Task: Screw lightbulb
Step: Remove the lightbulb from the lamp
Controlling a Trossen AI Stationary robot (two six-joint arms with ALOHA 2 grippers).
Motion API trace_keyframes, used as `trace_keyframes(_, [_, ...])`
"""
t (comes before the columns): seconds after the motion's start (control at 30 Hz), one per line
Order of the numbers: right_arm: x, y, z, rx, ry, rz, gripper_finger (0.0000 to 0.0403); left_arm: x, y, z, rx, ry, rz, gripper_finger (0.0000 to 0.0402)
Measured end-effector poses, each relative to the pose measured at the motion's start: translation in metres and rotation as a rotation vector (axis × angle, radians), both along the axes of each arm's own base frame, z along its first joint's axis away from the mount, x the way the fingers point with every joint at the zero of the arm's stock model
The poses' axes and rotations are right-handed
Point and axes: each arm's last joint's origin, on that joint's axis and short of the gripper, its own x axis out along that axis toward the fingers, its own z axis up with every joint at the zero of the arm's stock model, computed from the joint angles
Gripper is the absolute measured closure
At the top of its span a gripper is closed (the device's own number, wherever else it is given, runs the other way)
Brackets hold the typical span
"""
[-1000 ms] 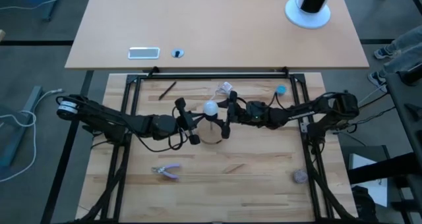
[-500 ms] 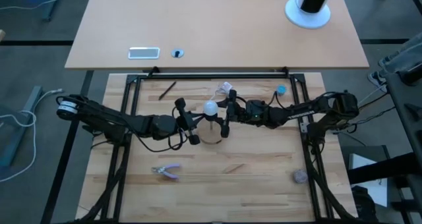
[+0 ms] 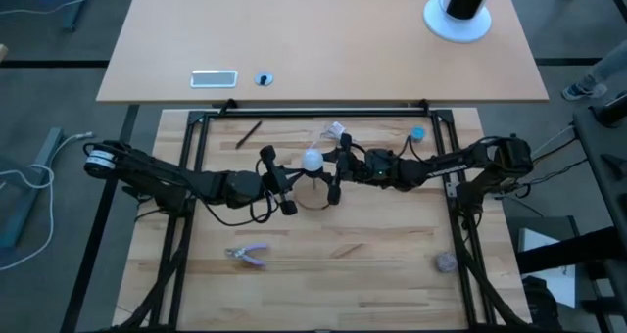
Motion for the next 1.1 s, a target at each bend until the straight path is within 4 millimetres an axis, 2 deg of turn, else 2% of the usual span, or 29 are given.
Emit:
trace_keyframes(0.37, [-0.0001,-0.0003,0.0003,0.108,-0.028,-0.013,0.0249,-0.0001,0.0,-0.0005,0.0,0.005,0.0,0.0401])
trace_keyframes(0.73, [0.0005,-0.0002,-0.0023,0.047,0.002,-0.012,0.0249,-0.0006,0.0001,-0.0026,-0.012,0.02,0.004,0.0401])
trace_keyframes(0.97, [-0.0001,0.0006,-0.0067,0.044,0.052,-0.011,0.0208,-0.0015,0.0004,-0.0045,-0.022,0.035,0.014,0.0401])
trace_keyframes(1.1, [-0.0059,0.0006,-0.0023,0.044,0.088,-0.012,0.019,-0.005,0.0026,0.0,-0.004,0.016,0.086,0.0401])
